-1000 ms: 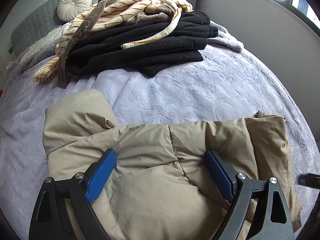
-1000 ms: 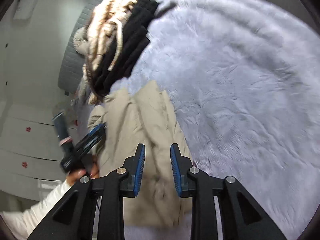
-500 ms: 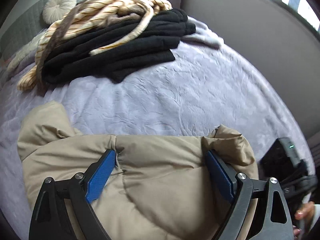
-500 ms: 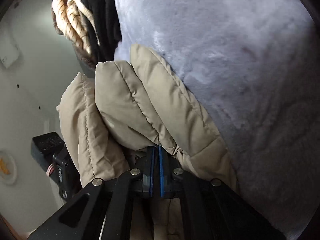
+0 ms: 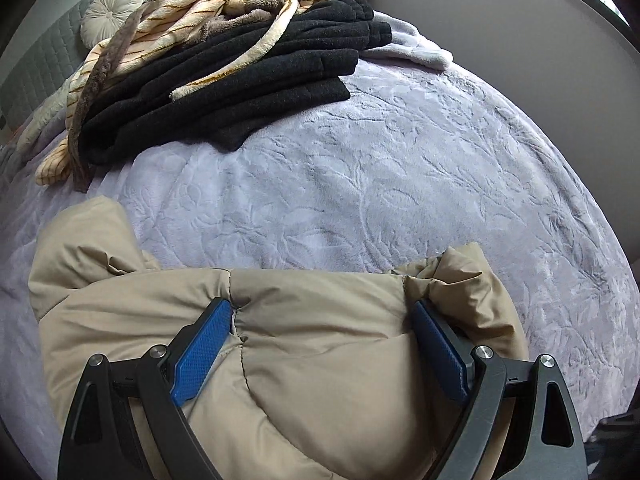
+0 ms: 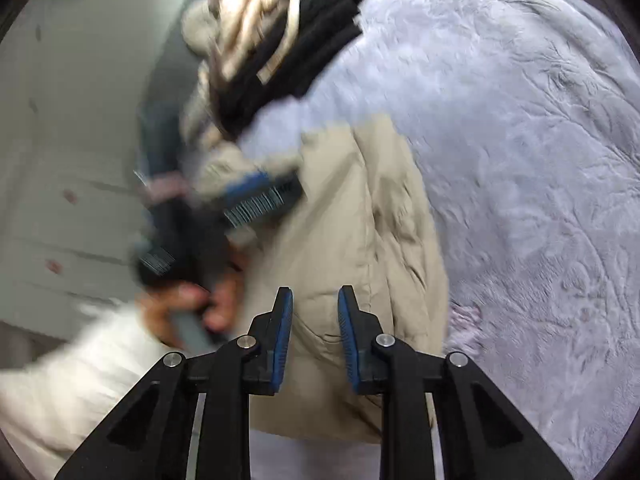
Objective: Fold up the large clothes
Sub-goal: 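Open the right tool and lift both tools above the bundle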
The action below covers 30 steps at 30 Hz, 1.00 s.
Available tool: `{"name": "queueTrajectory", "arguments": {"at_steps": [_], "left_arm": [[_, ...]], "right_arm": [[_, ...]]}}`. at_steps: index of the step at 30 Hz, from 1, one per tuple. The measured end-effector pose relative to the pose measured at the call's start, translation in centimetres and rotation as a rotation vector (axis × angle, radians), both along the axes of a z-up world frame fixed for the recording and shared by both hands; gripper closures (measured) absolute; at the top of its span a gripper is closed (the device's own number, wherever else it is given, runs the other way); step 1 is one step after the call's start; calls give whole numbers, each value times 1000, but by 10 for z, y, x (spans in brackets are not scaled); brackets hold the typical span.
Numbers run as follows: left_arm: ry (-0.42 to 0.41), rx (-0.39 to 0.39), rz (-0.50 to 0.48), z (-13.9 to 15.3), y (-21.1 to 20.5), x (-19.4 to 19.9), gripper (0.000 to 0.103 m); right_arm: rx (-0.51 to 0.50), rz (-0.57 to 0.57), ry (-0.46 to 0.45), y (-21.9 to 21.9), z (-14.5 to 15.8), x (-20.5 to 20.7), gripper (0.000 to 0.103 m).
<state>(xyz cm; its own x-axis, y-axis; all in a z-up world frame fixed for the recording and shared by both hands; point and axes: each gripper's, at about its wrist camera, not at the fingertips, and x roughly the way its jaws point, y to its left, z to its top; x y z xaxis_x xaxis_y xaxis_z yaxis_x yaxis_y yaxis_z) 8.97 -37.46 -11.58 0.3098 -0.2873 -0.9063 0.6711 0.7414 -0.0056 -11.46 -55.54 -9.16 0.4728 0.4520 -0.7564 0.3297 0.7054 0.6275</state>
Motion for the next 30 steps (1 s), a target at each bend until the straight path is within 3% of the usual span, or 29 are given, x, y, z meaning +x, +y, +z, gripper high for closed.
{"name": "queueTrajectory", "arguments": {"at_steps": [2,4,6,9,12,18,22,28,30], "left_arm": [[3,1,-3,3,1,-1,12],[13,-10,-1,9,4,-3,12],[29,-19,7,21,9,-4,12],[38,-40,26,45,29,-8,12],[23,-47,54,65,58,-16,12],[24,1,155,85,122,-37,12],[54,20,237,85,154,-49,12],[122,10,323,77,185,-60,12],[139,1,344,73,193,-63,3]], "right_arm": [[-9,-65,57,1,-23,-6,94],[-9,-97,77,-2,-37,-12,96],[-72,-111,143,-3,-50,-12,96],[-42,-112,158,-4,-53,-18,96],[-97,-63,156,4,-49,-25,96],[-127,-44,178,11,-51,-25,96],[-163,-50,181,18,-26,-13,91],[-191,-69,99,13,23,-32,91],[-200,-47,101,14,28,-34,91]]}}
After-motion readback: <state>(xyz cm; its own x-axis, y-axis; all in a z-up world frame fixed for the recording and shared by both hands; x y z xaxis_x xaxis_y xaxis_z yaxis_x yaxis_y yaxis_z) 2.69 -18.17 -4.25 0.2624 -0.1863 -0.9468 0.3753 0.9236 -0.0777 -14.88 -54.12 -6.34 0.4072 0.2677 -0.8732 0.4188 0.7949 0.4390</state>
